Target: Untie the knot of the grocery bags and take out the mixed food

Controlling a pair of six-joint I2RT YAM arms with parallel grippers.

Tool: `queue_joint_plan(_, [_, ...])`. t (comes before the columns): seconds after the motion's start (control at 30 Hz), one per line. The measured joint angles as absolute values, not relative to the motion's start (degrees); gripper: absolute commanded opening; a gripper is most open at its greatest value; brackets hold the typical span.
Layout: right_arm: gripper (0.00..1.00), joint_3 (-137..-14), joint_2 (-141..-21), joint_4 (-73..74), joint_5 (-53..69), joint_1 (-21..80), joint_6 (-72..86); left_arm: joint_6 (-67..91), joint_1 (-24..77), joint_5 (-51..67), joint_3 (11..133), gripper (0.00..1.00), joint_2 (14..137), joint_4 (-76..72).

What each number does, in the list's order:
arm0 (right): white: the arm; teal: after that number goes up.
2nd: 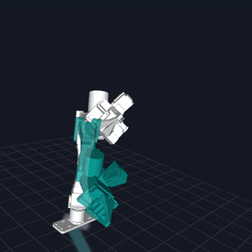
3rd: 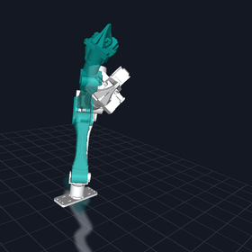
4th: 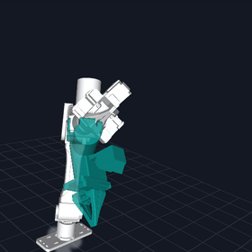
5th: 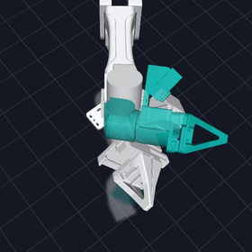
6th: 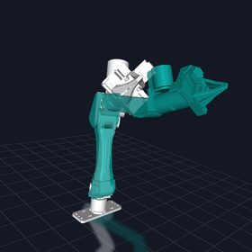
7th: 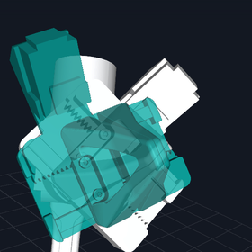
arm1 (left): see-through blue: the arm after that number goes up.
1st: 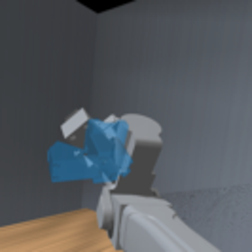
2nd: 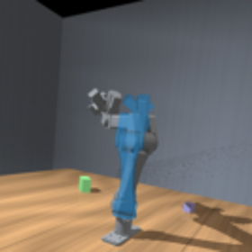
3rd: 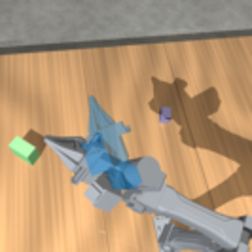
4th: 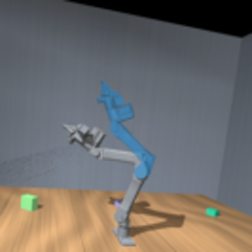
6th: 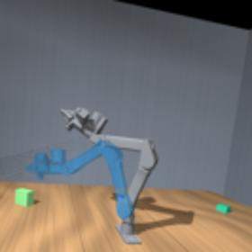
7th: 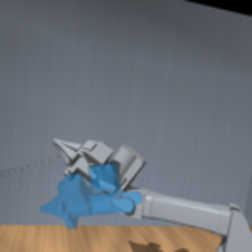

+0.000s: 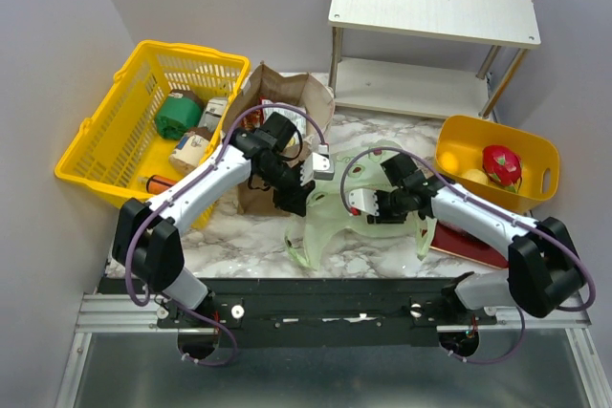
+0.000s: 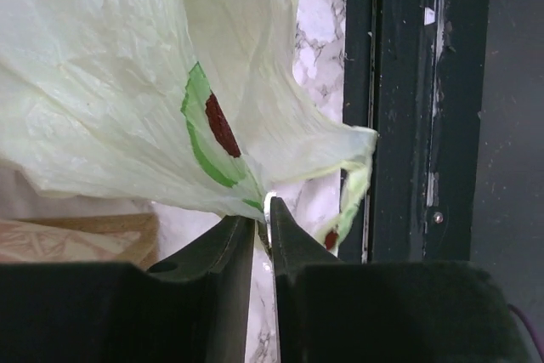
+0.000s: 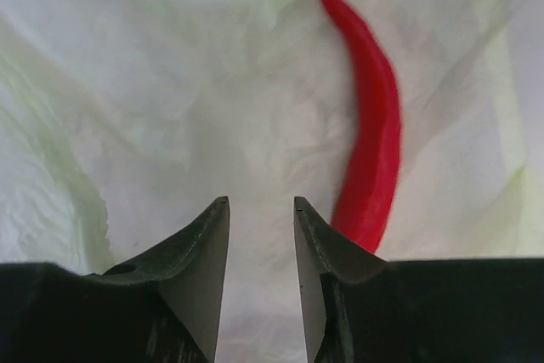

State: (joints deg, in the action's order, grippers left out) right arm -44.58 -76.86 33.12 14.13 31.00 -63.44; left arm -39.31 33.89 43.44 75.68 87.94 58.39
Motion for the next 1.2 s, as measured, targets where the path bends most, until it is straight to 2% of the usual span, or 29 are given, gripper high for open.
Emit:
queue_joint_plan(0.43, [0.5, -54.83, -87.61, 31.44, 14.46, 29.78, -69.63, -46.11, 33.61, 45.04, 79.0, 0.23, 92.49, 63.57])
queue_joint_plan(0.53, [0.54, -57.39, -91.53, 31.51, 14.85, 29.02, -71.31, -47.51, 33.19, 45.28, 79.2, 0.23, 92.51, 64.79])
queue_joint_plan(0.8, [0.73, -63.96, -100.55, 31.68, 15.94, 27.97, -79.75, -49.67, 32.99, 45.95, 79.29, 0.22, 93.08, 67.4])
queue_joint_plan(0.83, [0.95, -64.99, -101.69, 31.88, 16.1, 27.92, -81.12, -49.67, 32.99, 45.98, 79.29, 0.22, 93.27, 67.48])
queue_joint_plan(0.87, [1.0, -65.82, -102.59, 32.03, 16.19, 27.64, -82.15, -49.67, 32.99, 46.02, 79.29, 0.22, 93.51, 67.57])
queue_joint_plan(1.03, [0.99, -73.28, -108.27, 34.98, 16.99, 26.81, -87.53, -49.45, 32.97, 46.06, 79.31, 0.22, 94.15, 67.61])
queue_joint_plan(1.2, [0.84, -79.22, -112.31, 38.76, 17.54, 26.02, -90.06, -49.3, 32.95, 46.0, 79.29, 0.22, 94.15, 67.61])
